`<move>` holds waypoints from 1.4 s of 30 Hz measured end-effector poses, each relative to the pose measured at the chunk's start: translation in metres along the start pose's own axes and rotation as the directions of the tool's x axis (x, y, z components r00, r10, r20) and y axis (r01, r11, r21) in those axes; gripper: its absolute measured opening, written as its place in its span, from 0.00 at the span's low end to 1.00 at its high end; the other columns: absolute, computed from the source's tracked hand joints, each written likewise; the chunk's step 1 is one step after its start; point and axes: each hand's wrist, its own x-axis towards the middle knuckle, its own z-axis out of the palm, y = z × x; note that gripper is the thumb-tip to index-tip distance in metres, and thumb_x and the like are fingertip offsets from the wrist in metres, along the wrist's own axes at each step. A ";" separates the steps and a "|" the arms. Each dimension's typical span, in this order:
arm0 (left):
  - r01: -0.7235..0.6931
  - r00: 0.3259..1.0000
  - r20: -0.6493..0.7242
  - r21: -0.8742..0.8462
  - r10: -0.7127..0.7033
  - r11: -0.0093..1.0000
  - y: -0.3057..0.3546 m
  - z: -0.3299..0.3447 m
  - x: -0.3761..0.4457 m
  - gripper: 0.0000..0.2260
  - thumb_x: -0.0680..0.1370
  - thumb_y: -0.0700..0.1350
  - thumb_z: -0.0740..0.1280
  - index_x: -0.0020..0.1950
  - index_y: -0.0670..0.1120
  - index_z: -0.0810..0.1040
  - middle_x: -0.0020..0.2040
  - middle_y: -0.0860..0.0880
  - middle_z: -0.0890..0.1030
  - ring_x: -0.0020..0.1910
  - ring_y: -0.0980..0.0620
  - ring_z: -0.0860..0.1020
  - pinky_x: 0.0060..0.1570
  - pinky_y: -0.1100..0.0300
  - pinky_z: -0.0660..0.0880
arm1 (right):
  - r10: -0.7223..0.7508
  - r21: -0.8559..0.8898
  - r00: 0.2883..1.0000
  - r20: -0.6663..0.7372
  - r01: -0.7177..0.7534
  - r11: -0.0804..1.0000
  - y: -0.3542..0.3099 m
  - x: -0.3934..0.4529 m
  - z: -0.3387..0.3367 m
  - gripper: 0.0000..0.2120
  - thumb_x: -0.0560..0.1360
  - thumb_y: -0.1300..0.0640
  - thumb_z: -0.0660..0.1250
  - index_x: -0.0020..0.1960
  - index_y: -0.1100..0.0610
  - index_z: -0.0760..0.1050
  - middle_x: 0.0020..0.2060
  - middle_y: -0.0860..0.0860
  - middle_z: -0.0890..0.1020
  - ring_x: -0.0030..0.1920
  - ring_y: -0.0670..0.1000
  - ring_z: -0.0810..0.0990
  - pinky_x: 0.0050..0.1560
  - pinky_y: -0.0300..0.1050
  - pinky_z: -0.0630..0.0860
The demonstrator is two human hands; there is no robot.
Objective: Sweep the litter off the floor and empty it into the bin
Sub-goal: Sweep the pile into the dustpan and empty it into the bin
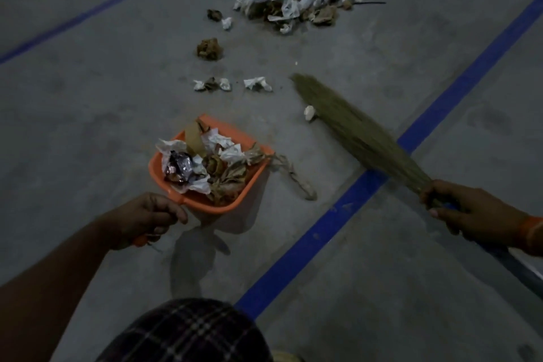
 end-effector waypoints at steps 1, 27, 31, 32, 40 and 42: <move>0.004 1.000 -0.001 -0.021 -0.004 1.000 -0.005 0.008 -0.004 0.10 0.80 0.27 0.56 0.51 0.29 0.78 0.26 0.46 0.67 0.18 0.56 0.61 0.18 0.70 0.60 | -0.008 0.008 1.000 0.019 0.008 1.000 0.000 -0.005 0.012 0.12 0.79 0.63 0.66 0.51 0.44 0.75 0.38 0.37 0.80 0.28 0.48 0.79 0.28 0.43 0.78; -0.234 0.972 -0.015 0.011 0.234 0.972 0.177 0.186 0.034 0.14 0.79 0.26 0.54 0.53 0.35 0.78 0.26 0.52 0.79 0.18 0.60 0.68 0.15 0.69 0.61 | -0.275 -0.120 0.956 -0.097 0.264 0.957 -0.013 0.004 -0.027 0.11 0.77 0.60 0.67 0.56 0.47 0.74 0.44 0.35 0.73 0.42 0.29 0.74 0.38 0.28 0.66; -0.280 0.959 0.053 0.071 0.277 0.957 0.238 0.220 0.013 0.14 0.79 0.26 0.55 0.53 0.36 0.80 0.29 0.52 0.80 0.21 0.59 0.69 0.17 0.68 0.63 | -0.207 -0.129 0.964 -0.169 0.186 0.974 -0.008 -0.041 -0.082 0.11 0.77 0.59 0.67 0.56 0.46 0.75 0.46 0.39 0.75 0.43 0.38 0.74 0.47 0.40 0.68; -0.283 0.958 0.070 0.095 0.277 0.954 0.256 0.231 0.002 0.14 0.79 0.26 0.56 0.53 0.36 0.80 0.29 0.52 0.80 0.21 0.59 0.69 0.18 0.68 0.63 | -0.184 -0.123 0.966 -0.179 0.164 0.979 -0.009 -0.057 -0.098 0.11 0.77 0.59 0.67 0.56 0.46 0.75 0.46 0.40 0.76 0.45 0.42 0.74 0.47 0.41 0.67; -0.338 0.932 0.209 0.201 0.297 0.919 0.406 0.349 -0.085 0.14 0.79 0.28 0.58 0.51 0.38 0.82 0.29 0.52 0.81 0.22 0.57 0.69 0.20 0.67 0.61 | -0.027 -0.052 0.966 -0.257 0.014 0.999 -0.004 -0.199 -0.246 0.10 0.77 0.57 0.66 0.55 0.44 0.74 0.45 0.39 0.75 0.37 0.29 0.73 0.38 0.26 0.63; -0.349 0.924 0.237 0.202 0.300 0.915 0.444 0.389 -0.107 0.13 0.79 0.28 0.58 0.51 0.37 0.82 0.29 0.52 0.81 0.22 0.57 0.69 0.19 0.67 0.62 | 0.019 -0.016 0.960 -0.281 -0.025 1.000 0.002 -0.237 -0.288 0.09 0.78 0.57 0.66 0.55 0.44 0.73 0.43 0.36 0.74 0.36 0.29 0.73 0.37 0.26 0.63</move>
